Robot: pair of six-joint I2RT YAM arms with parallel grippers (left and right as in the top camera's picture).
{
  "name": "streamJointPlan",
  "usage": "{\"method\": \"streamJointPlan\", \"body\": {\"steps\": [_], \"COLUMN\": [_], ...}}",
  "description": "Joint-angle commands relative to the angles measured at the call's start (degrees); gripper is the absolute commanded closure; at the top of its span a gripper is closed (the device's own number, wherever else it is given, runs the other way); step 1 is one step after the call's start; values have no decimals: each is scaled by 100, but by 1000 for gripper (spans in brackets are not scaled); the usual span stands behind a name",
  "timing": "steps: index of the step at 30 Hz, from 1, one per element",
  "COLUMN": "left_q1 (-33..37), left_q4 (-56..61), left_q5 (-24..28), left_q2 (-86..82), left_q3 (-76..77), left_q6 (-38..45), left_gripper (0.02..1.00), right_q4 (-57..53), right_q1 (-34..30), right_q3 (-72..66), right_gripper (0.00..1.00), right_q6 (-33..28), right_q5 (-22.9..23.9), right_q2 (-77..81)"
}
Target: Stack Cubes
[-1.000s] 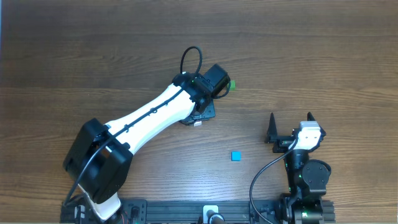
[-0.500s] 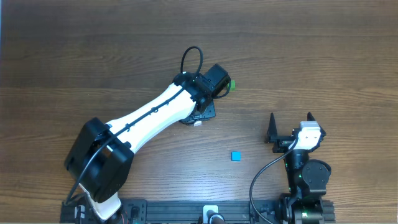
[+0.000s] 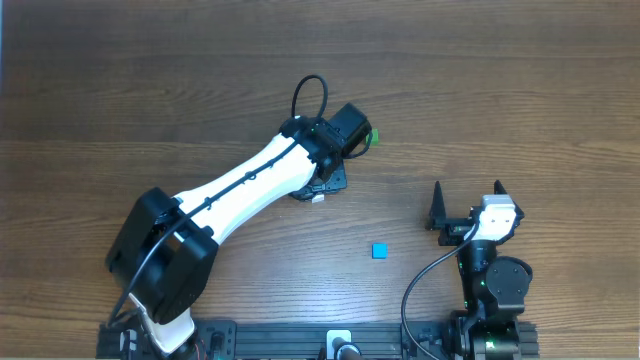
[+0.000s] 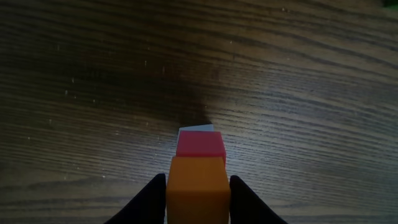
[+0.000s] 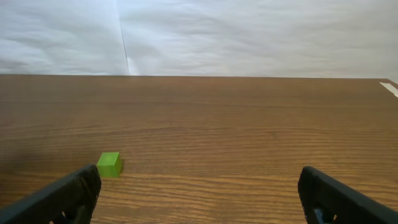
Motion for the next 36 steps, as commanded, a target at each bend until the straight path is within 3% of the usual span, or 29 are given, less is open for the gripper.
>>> {"method": "streamJointPlan", "body": {"steps": [1, 3, 4, 9, 14, 19, 24, 30, 36], "left_q1": [-15, -15, -15, -15, -20, 118, 789, 2083, 3493], "left_q4": [13, 15, 15, 87, 280, 450, 772, 1637, 3335], "left_q5": [-74, -74, -74, -118, -428, -1102, -1115, -555, 181], "left_q2": [85, 85, 85, -72, -859, -2100, -3161, -4409, -6419], "left_q3": [66, 66, 66, 66, 66, 63, 59, -422, -2468], "left_q6": [59, 59, 59, 59, 61, 114, 750, 1919, 2955], "left_gripper": [665, 636, 577, 20, 20, 20, 20, 20, 23], "right_q4": [11, 11, 11, 11, 11, 11, 11, 11, 11], "right_q1": [-37, -37, -37, -37, -37, -37, -37, -37, -37], "right_q3": [-44, -44, -44, -44, -44, -44, -44, -44, -44], "right_gripper": [7, 7, 7, 7, 9, 7, 7, 9, 7], "right_q6": [-28, -28, -28, -28, -28, -28, -28, -28, -28], "right_q5": [48, 48, 48, 48, 48, 48, 48, 48, 48], "right_q2": [-33, -33, -33, -33, -33, -33, -33, -33, -33]}}
